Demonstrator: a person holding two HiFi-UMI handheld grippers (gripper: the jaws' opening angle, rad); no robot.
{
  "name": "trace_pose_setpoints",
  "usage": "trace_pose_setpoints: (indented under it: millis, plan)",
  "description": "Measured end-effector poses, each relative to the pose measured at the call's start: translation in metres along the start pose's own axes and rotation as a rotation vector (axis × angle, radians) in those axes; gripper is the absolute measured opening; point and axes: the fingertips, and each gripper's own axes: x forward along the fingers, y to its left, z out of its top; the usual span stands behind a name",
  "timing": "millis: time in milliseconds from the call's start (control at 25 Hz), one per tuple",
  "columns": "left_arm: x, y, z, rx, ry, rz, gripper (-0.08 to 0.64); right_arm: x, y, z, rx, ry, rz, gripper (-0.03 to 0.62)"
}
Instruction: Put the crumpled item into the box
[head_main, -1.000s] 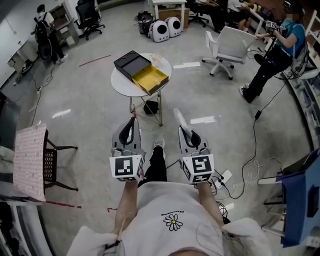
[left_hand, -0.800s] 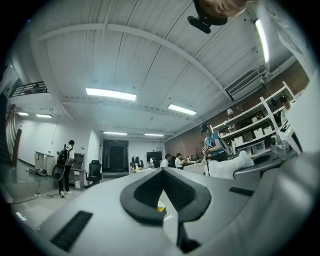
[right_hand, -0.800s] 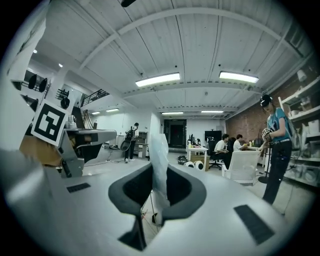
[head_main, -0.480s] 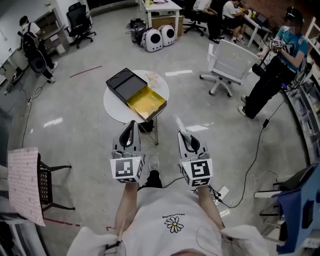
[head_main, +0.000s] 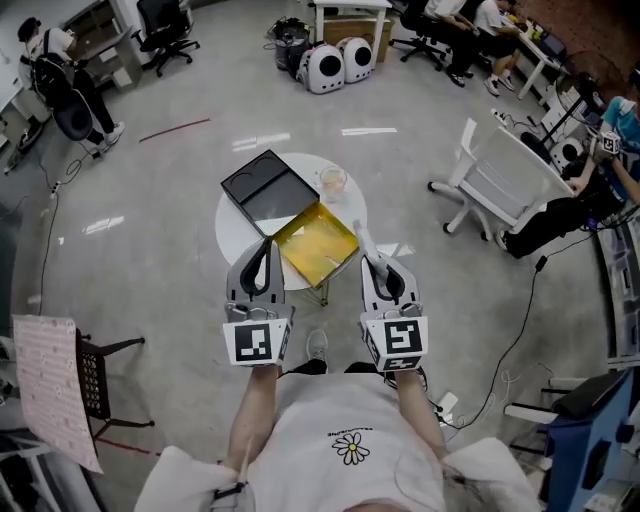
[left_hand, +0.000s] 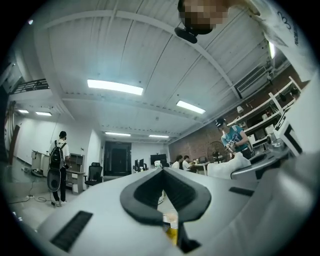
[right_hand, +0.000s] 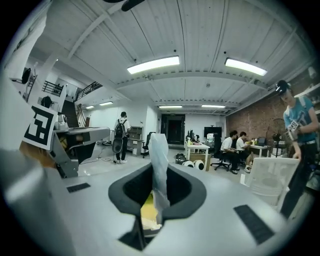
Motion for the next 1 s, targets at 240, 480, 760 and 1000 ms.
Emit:
trace_pose_setpoints:
  millis: [240,480,760,1000]
  plan:
    - [0.025,0.018,-0.032,-0.027,0.061,0.030,0.000,0.043,-0.009,-0.007,0.007,0.015,0.005,0.050]
    - [0.045,0.031,-0.052,-0.021,0.102,0.094,0.000,0.080,-0.015,-0.018,-0.004,0.030,0.067,0.049]
    - [0.067,0.028,-0.051,0.000,0.102,0.166,0.000,0.107,-0.026,-0.012,-0.016,0.001,0.188,0.051]
    - [0.078,0.022,-0.053,0.008,0.113,0.208,0.000,0.118,-0.035,-0.016,-0.017,0.004,0.256,0.051]
